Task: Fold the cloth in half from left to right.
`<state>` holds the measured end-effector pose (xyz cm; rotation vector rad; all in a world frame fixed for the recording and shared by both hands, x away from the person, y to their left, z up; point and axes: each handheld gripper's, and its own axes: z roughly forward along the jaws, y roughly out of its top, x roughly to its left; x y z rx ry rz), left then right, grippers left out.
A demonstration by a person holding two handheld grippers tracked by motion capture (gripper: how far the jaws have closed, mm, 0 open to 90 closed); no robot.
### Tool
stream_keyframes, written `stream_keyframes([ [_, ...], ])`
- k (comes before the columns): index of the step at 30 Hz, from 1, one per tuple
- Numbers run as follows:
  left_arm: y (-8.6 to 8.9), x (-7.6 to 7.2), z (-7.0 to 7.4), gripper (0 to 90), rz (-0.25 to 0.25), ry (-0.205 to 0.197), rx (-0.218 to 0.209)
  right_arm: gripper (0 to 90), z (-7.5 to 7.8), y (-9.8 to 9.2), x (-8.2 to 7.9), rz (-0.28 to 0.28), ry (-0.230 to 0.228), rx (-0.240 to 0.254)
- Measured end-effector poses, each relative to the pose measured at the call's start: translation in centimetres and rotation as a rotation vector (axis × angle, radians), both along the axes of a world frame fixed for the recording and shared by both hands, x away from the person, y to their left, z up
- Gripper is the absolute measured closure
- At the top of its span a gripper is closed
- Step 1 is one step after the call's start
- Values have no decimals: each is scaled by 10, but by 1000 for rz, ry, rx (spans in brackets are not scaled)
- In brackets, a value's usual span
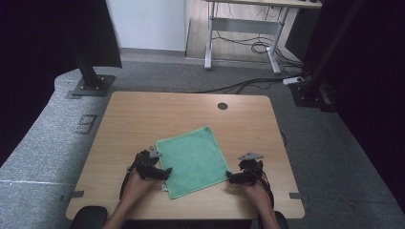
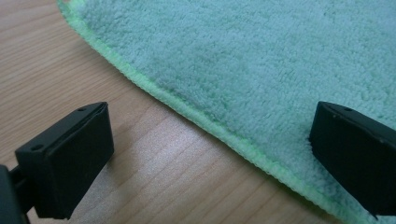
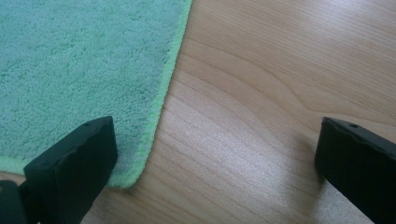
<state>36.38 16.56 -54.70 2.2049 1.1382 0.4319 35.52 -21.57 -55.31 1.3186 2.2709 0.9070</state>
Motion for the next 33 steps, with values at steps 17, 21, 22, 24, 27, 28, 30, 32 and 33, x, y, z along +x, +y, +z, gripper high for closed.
stream_keyframes([
  [17, 30, 46, 25, 0, 81, -44, -39, 0, -4, -3, -1, 24, -33, 28],
  [21, 32, 61, 28, 0, 104, -52, -33, 0, -4, -4, -1, 24, -34, 28],
  [22, 33, 67, 28, 0, 115, -55, -37, 0, -4, -4, -1, 24, -33, 28],
  [24, 35, 73, 27, 0, 130, -61, -31, 0, -4, -4, -1, 24, -33, 28],
  [27, 37, 77, 25, 0, 145, -67, -29, 0, -4, -4, -1, 26, -34, 28],
  [28, 39, 82, 23, 0, 167, -68, -27, 0, -4, -4, -1, 26, -34, 28],
  [30, 41, 86, 19, 0, 177, -62, -27, 0, -4, -4, -1, 26, -34, 28],
  [32, 41, 87, 17, 0, 180, -58, -29, 0, -4, -4, -1, 26, -34, 28],
  [33, 41, 88, 16, 0, 179, -53, -30, 0, -4, -4, -1, 26, -34, 28],
])
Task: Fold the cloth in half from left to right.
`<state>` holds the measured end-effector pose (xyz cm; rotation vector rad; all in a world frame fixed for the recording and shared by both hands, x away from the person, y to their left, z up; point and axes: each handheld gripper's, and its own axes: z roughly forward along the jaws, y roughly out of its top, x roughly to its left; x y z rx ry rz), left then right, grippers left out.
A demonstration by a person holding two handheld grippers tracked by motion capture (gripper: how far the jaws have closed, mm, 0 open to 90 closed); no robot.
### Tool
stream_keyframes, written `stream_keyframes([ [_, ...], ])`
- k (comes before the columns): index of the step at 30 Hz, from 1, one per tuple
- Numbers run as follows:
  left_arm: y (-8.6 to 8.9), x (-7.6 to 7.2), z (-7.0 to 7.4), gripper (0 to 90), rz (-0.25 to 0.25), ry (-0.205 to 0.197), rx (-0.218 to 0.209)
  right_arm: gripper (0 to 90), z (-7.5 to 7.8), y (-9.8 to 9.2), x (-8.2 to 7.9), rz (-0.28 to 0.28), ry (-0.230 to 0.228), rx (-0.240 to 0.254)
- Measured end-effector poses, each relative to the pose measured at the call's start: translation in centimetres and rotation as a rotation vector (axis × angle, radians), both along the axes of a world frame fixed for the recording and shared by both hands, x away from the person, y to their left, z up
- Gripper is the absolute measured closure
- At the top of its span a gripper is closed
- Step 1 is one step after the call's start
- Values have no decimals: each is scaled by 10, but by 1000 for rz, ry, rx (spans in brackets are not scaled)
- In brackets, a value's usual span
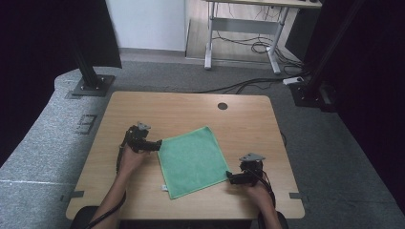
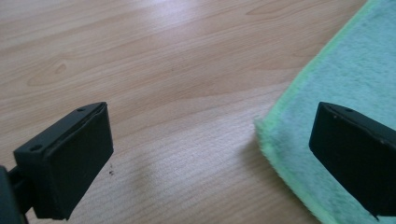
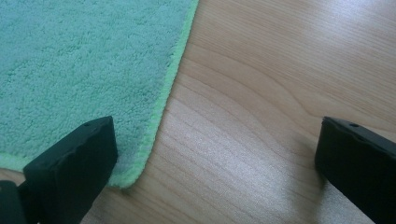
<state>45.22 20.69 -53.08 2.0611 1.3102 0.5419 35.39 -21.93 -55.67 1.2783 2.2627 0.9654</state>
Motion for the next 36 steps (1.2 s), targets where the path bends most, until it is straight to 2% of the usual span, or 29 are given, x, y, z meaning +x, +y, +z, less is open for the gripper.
stream_keyframes([
  [4, -1, 4, -7, 0, 10, 17, 4, 0, 0, 0, 0, 0, 0, 0],
  [7, -4, 7, -14, 0, 10, 34, 29, 0, 0, 0, 0, 0, 0, 0],
  [9, -5, 8, -16, 0, 9, 35, 31, 0, 0, 0, 0, 0, 0, 0],
  [11, -2, 9, -18, 0, 20, 52, 1, 0, 0, 0, 0, 0, 0, 0],
  [19, -2, 9, -18, 0, 18, 52, 1, 0, 0, 0, 0, 0, -1, -1],
  [24, -2, 9, -18, 0, 18, 52, 2, 12, 2, 1, 1, -7, 19, 2],
  [32, -2, 8, -18, 11, 11, 48, -2, 62, 13, 5, -1, 23, 7, 23],
  [36, -2, 7, -17, 40, 1, 39, -6, 81, 19, 11, -2, 58, 3, 45],
])
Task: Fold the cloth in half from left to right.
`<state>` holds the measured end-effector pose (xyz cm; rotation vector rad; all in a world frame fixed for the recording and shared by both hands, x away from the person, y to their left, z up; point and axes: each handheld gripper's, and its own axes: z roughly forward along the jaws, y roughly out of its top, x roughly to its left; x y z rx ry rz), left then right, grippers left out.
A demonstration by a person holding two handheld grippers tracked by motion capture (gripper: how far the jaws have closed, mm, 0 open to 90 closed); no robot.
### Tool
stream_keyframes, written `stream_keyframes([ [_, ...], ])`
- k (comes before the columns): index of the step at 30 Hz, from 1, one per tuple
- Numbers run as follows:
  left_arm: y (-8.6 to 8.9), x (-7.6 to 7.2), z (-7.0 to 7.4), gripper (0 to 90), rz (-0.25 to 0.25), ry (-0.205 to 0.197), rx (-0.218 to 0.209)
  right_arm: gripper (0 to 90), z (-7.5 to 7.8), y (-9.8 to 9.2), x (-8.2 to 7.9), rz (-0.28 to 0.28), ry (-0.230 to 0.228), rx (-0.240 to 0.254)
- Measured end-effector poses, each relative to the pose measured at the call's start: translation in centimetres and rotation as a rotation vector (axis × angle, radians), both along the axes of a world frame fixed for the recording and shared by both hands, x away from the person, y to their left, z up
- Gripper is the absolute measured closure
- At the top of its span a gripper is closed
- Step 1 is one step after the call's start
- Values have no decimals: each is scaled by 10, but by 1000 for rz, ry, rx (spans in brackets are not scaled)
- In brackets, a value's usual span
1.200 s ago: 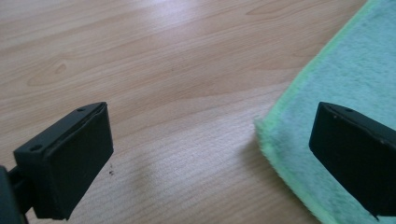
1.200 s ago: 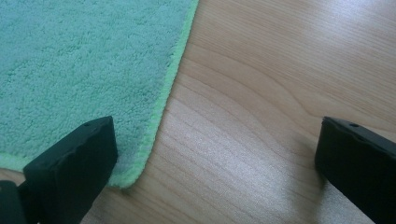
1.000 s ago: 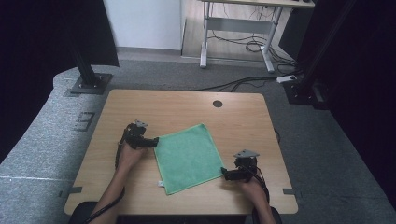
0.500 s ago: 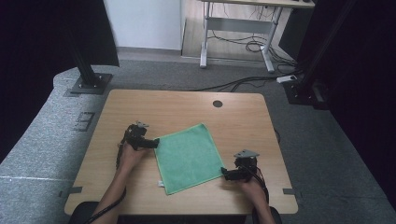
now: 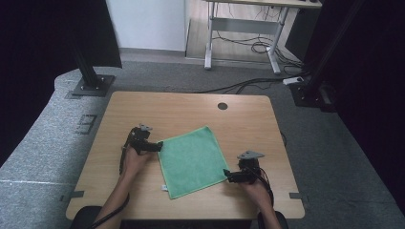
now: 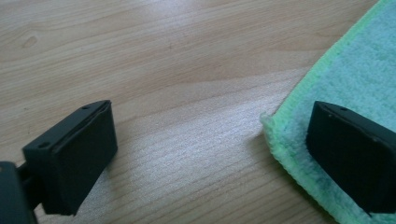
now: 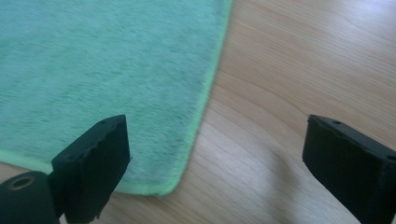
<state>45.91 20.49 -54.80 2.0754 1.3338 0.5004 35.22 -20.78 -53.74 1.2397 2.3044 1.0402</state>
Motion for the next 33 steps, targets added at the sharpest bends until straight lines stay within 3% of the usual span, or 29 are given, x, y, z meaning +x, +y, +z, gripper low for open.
stream_keyframes([
  [14, -1, 0, 0, 25, 17, 6, 3, 112, 8, 39, -8, 149, 17, 21],
  [25, -1, 0, -1, 3, 23, 10, 5, 126, 7, 84, -15, 299, 50, 13],
  [33, -1, 0, -1, 3, 24, 8, 5, 131, 8, 113, -21, 381, 48, 12],
])
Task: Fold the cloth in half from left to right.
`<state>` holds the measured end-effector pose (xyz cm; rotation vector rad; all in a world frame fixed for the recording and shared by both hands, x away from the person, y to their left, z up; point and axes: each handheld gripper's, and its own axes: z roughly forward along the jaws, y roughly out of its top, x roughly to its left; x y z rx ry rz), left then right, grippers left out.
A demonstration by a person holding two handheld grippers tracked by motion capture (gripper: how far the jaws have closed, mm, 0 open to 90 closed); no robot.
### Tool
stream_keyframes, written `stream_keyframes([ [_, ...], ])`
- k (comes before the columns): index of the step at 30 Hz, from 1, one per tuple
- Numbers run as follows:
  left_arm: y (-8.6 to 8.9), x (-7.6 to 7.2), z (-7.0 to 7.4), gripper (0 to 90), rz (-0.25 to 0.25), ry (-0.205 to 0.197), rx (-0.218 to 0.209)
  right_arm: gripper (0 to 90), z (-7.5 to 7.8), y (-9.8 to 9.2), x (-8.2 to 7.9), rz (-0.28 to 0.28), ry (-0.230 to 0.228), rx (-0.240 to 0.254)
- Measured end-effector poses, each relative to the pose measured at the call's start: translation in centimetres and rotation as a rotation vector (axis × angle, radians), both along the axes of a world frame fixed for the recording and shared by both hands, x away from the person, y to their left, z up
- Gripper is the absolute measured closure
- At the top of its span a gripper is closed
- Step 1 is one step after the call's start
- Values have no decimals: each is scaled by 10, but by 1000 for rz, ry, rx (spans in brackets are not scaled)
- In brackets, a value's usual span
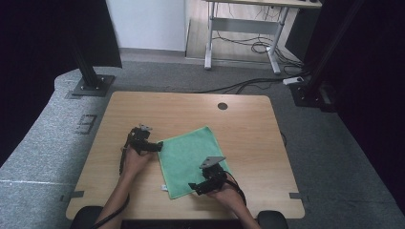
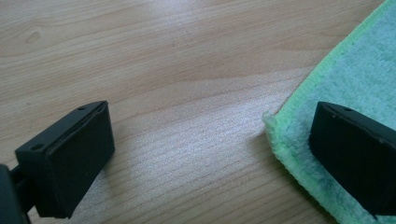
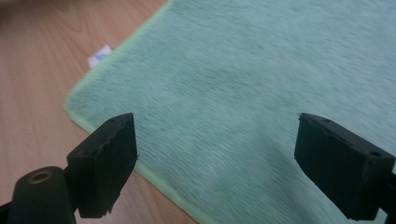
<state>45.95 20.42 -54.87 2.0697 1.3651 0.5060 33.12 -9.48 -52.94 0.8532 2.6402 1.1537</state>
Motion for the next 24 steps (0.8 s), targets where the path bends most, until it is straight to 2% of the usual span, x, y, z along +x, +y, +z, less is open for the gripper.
stream_keyframes([
  [9, 0, 0, 0, 3, 2, -1, -2, 154, -2, 29, -9, 70, 4, -12],
  [15, 0, 0, 0, 2, 3, 0, -2, 204, -3, 48, -18, 123, 12, -14],
  [16, 0, 0, 0, 2, 4, 2, -1, 249, -3, 54, -21, 140, 12, -21],
  [18, 0, 0, 0, 3, 5, 2, 0, 266, -3, 57, -22, 150, 12, -24],
  [19, 0, 0, 0, 3, 5, 2, 0, 317, -2, 62, -25, 170, 14, -22],
  [21, 0, 0, 0, 3, 6, 2, 0, 337, -2, 64, -27, 181, 15, -22],
  [22, 0, 0, 0, 2, 7, 2, 0, 389, -2, 69, -30, 204, 13, -26],
  [23, 0, 0, 0, 3, 7, 2, 0, 389, -2, 69, -30, 204, 13, -26],
  [24, 0, -1, 0, 3, 8, 2, 0, 442, -1, 74, -34, 224, 12, -30],
])
